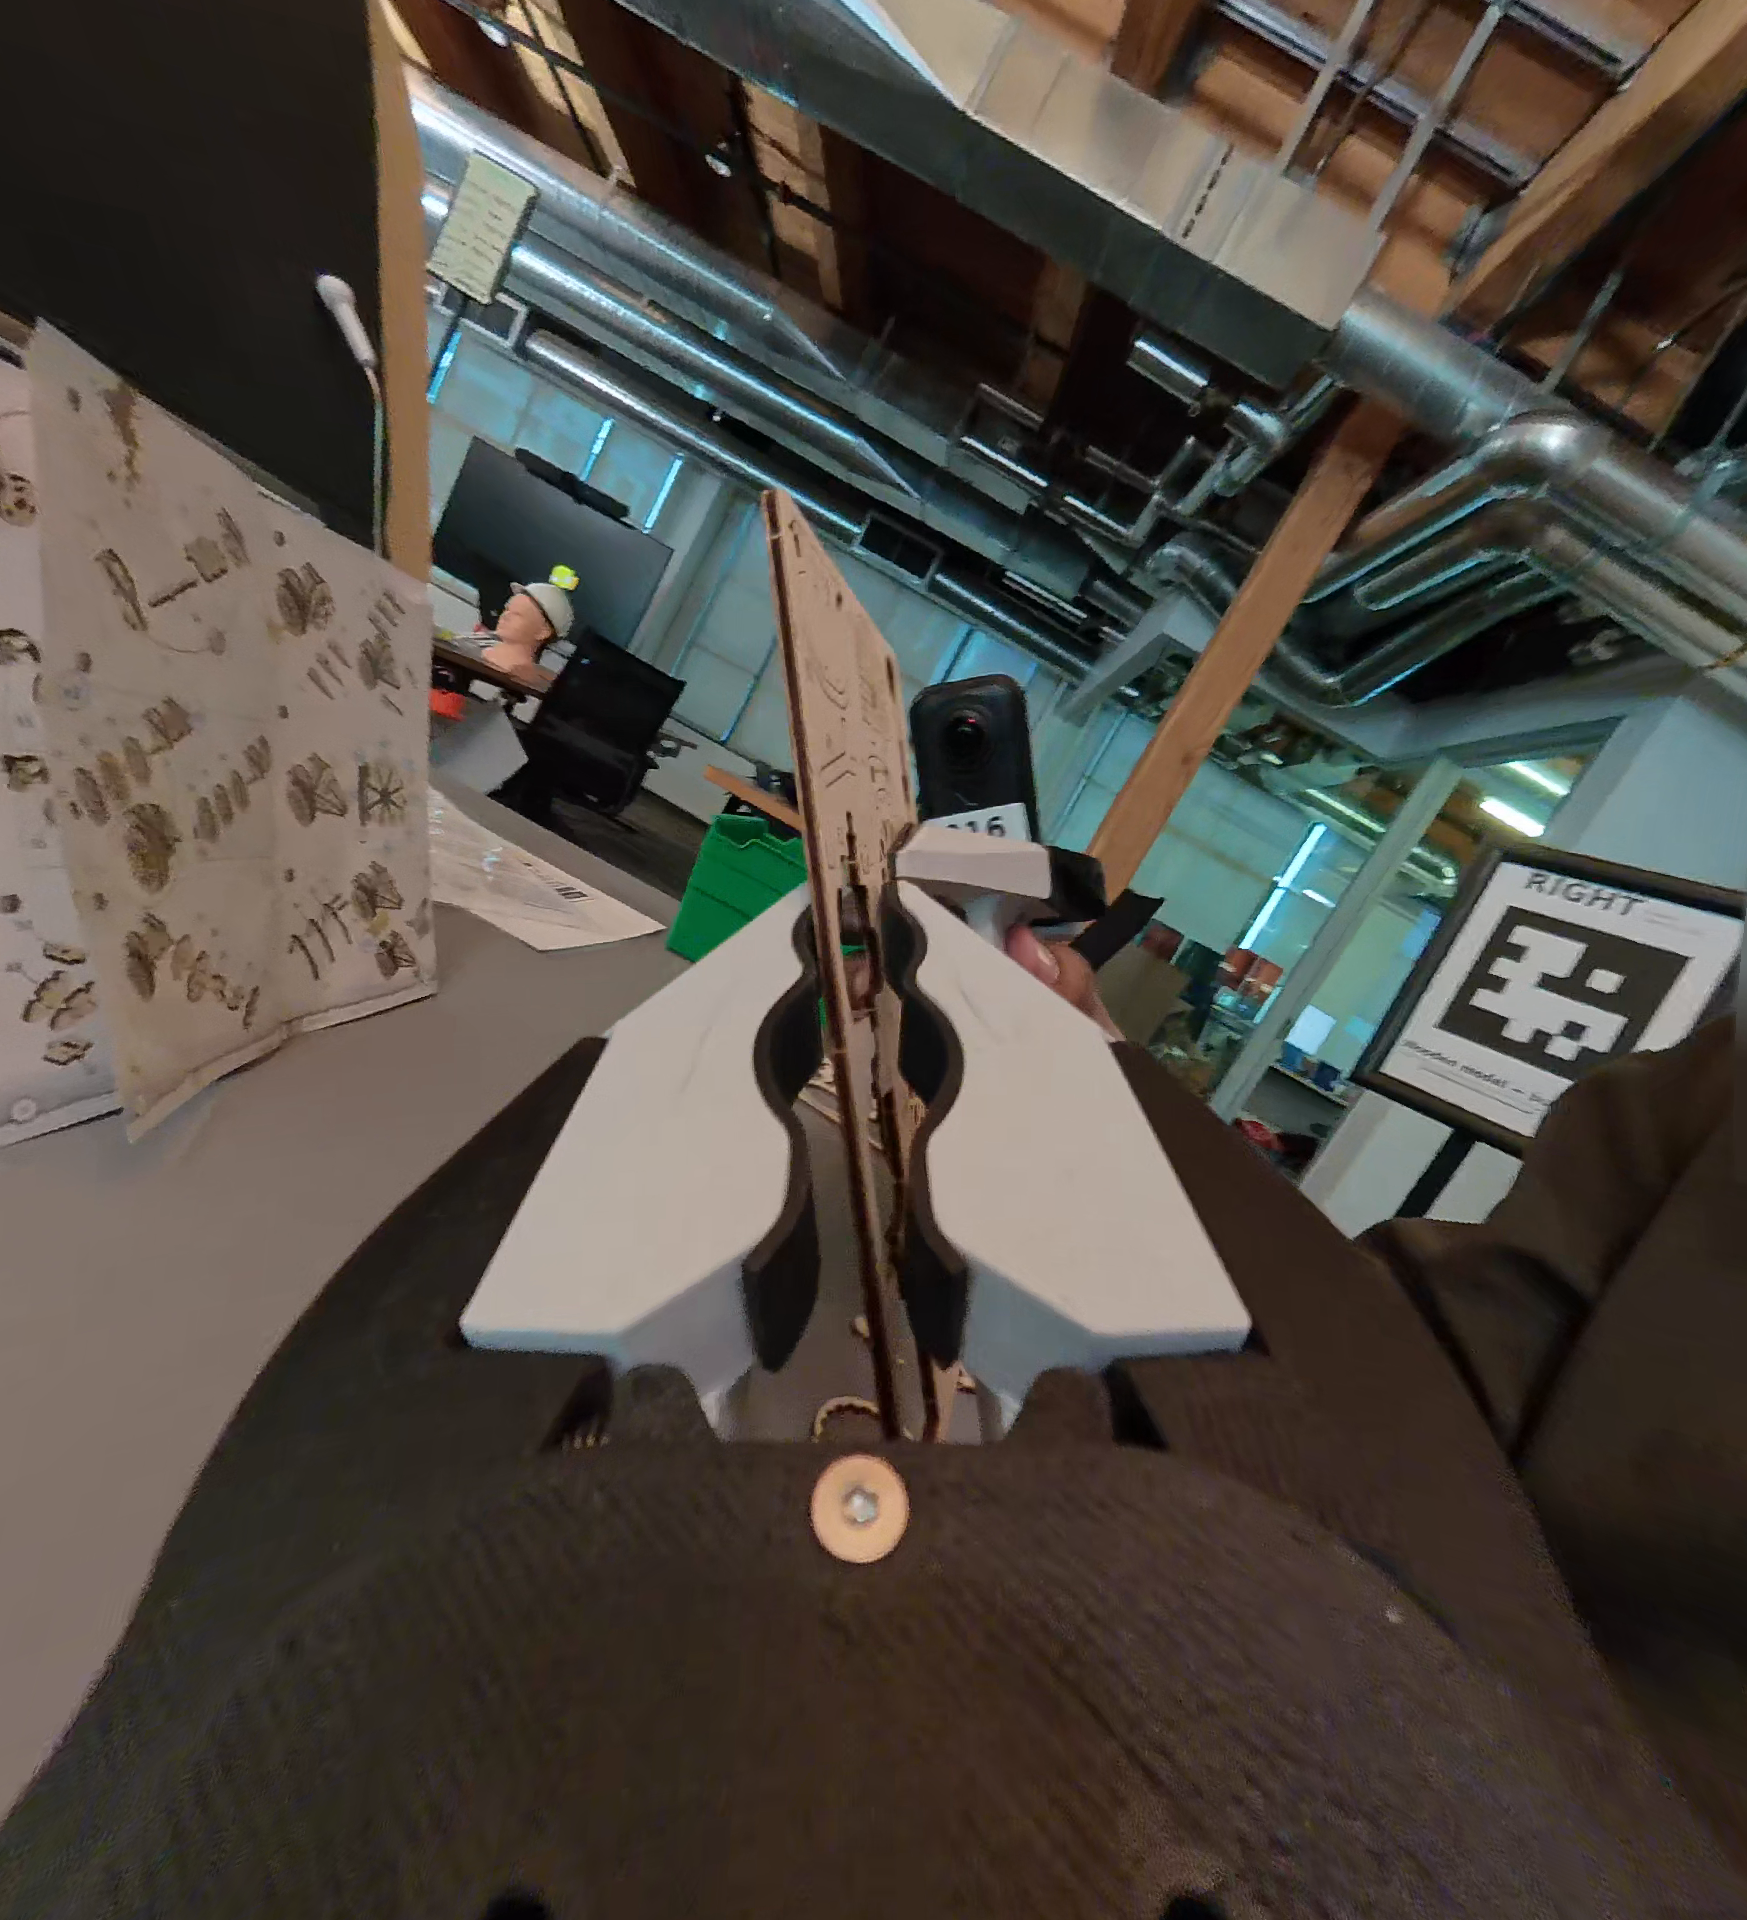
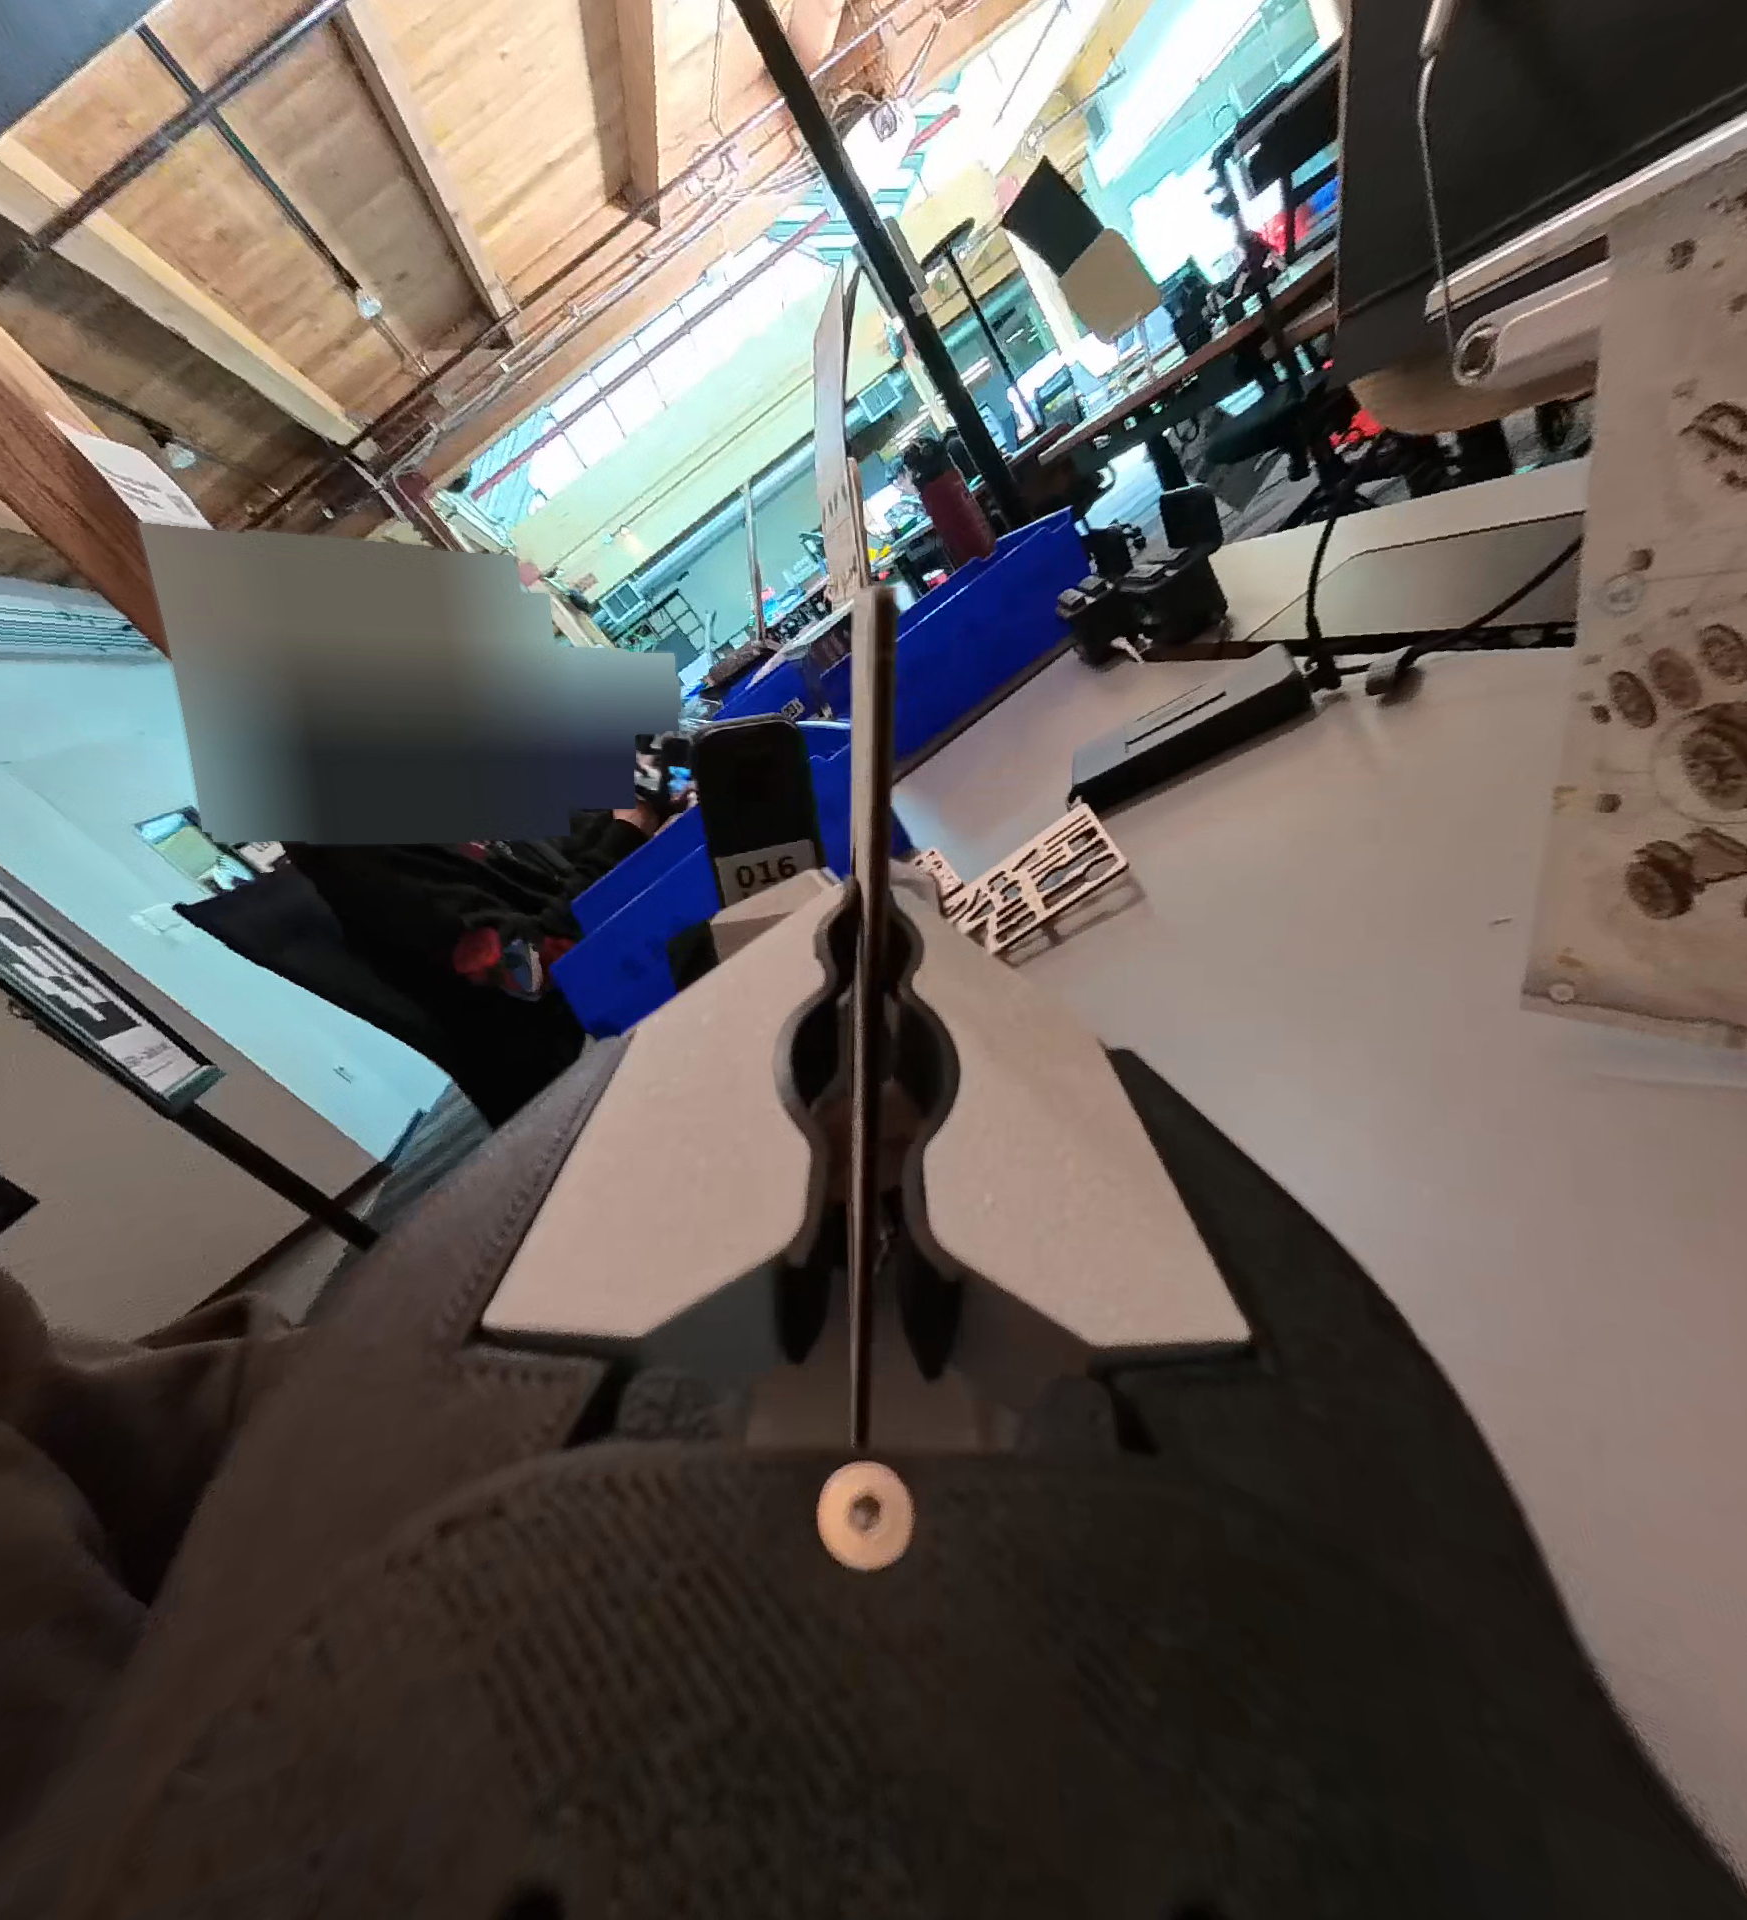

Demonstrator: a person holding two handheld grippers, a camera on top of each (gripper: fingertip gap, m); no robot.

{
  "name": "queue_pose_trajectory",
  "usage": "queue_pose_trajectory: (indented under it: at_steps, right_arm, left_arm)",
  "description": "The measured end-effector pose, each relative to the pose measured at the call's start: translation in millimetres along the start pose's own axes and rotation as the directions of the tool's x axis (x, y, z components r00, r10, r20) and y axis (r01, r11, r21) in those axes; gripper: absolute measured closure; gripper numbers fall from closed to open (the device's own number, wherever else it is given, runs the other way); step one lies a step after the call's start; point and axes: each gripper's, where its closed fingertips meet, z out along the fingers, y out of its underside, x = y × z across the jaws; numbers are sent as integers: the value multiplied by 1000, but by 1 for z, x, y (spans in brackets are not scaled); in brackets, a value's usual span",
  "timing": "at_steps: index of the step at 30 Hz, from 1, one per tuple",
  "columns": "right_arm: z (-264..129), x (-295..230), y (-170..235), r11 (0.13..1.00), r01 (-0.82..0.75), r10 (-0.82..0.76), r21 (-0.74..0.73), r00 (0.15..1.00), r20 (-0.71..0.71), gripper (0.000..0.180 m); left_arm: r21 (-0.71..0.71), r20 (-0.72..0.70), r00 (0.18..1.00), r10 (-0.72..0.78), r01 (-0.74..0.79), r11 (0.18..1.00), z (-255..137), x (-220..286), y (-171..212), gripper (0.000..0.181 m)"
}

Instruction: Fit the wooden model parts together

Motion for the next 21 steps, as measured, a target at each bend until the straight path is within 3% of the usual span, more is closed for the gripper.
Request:
queue_pose_trajectory:
  at_steps: [6, 21]
  right_arm:
    - [0, 10, 2, 1000, -11, 11, -2, 999, -39, 170]
    - [0, 29, 4, 994, 113, -108, 6, 965, -239, 157]
  left_arm:
    - [-32, 33, 999, -11, 12, 999, 1, -5, 4, 180]
    - [-98, 215, 958, 190, -173, 980, 0, -15, 9, 179]
